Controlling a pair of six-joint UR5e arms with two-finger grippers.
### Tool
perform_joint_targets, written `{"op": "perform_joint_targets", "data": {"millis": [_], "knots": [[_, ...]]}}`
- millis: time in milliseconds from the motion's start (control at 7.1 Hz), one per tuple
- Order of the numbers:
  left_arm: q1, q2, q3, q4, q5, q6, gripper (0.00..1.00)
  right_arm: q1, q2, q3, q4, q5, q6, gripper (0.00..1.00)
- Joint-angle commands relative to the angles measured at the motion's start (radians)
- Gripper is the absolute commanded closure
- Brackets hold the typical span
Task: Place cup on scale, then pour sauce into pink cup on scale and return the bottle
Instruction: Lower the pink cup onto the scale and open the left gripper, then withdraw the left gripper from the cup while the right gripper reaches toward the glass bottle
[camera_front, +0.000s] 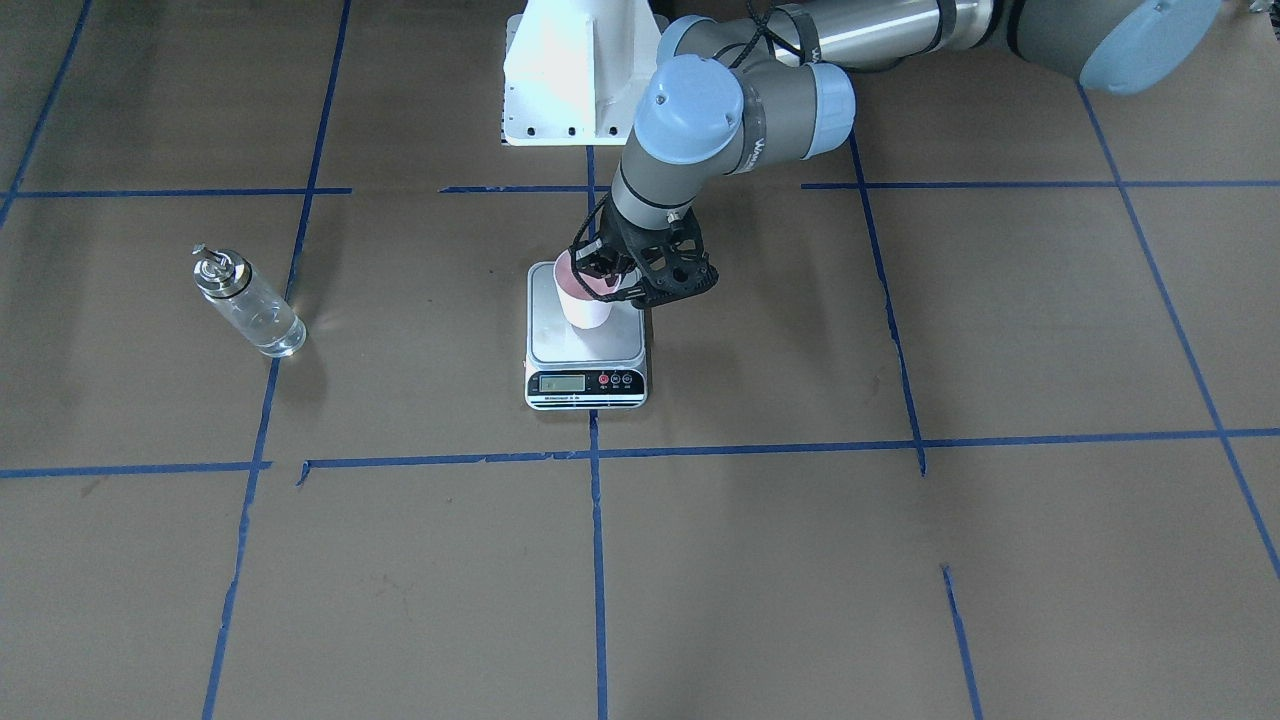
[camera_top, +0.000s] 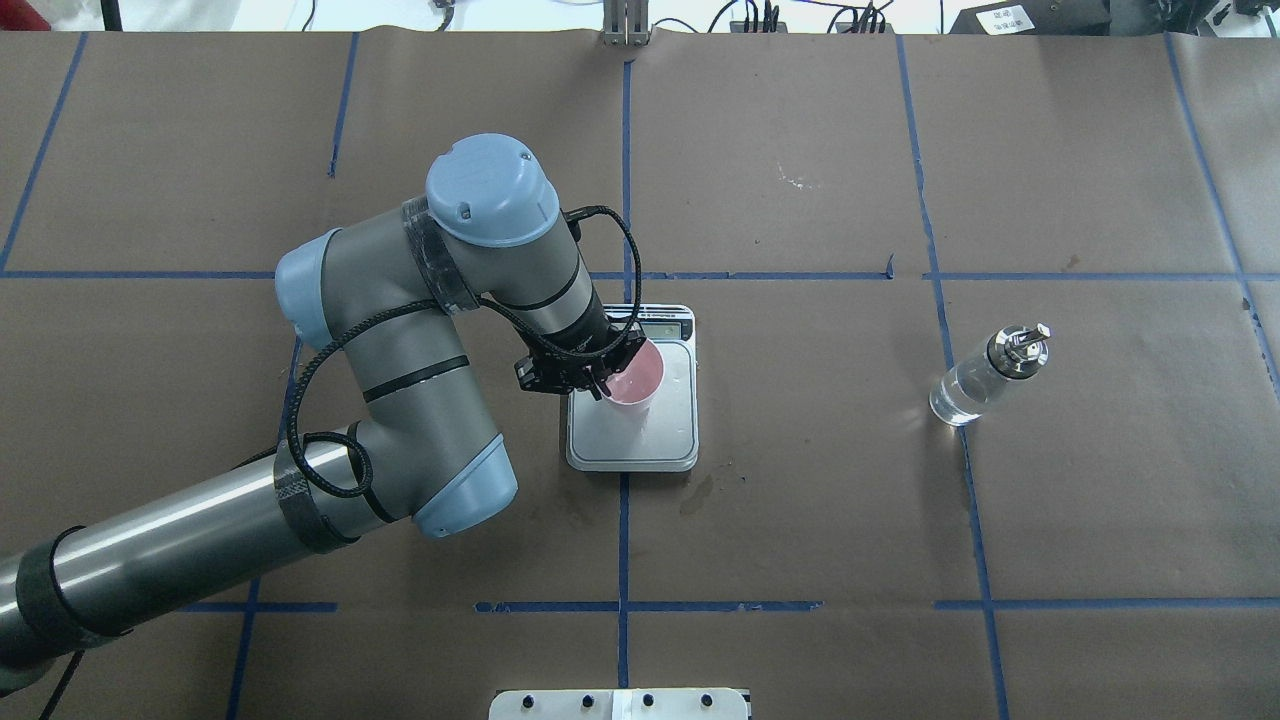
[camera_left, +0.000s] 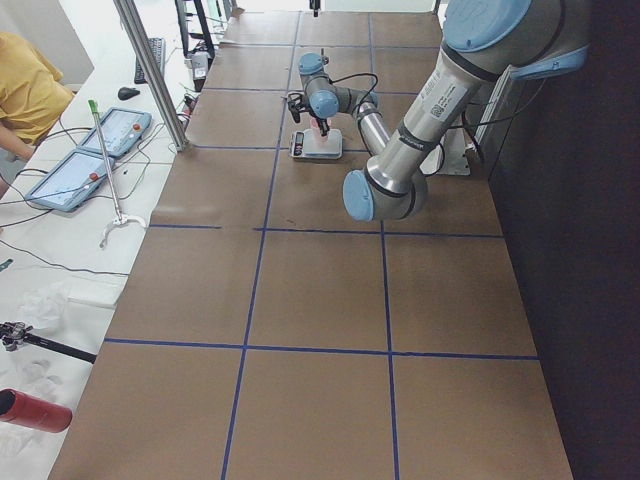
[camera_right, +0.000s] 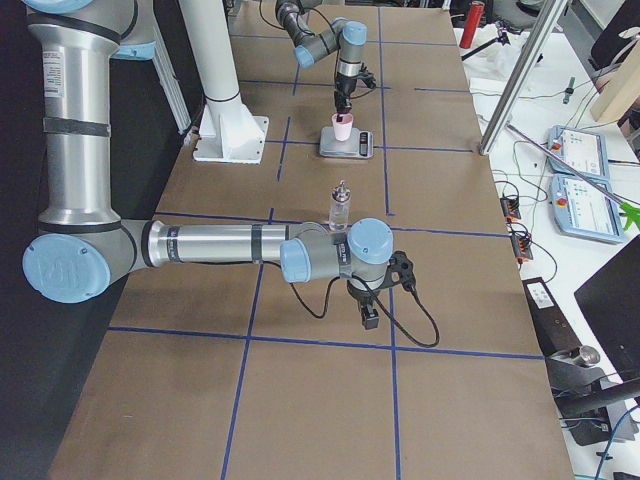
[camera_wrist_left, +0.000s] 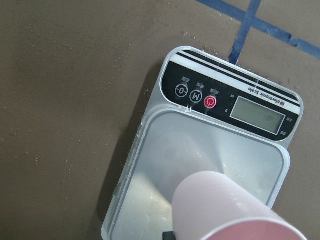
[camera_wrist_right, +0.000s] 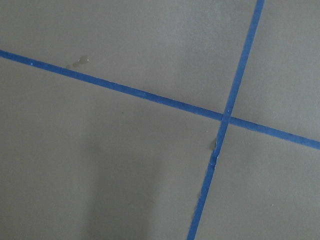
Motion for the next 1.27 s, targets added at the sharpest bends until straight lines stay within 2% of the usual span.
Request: {"op": "perform_joint_targets", "data": {"millis": [0,141,422,563,845,986,1126], "knots": [[0.000,0.001,0.000,-0.002,0.001,0.000,0.62,0.002,0.000,0.000,0.000,0.001,0.001,0.00],[0.000,0.001,-0.002,-0.009,0.001,0.000,0.54,0.002,0.000,0.000,0.000,0.001,0.001,0.00],[-0.001,0.012,-0.049,-0.013,0.004,-0.002,0.42,0.000,0.000,0.004,0.000,0.002,0.001,0.00],[-0.030,0.041,-0.124,-0.002,0.007,0.000,0.42,0.000,0.000,0.018,0.000,0.007,0.006,0.00],[-0.125,0.225,-0.402,0.010,0.012,0.003,0.42,-0.009,0.000,0.082,0.000,0.014,0.073,0.00],[-0.174,0.280,-0.479,0.032,0.012,0.009,0.42,-0.035,-0.003,0.135,0.000,0.037,0.169,0.00],[-0.191,0.282,-0.515,0.061,0.012,0.017,0.43,-0.066,-0.008,0.201,0.002,0.056,0.276,0.00]]}}
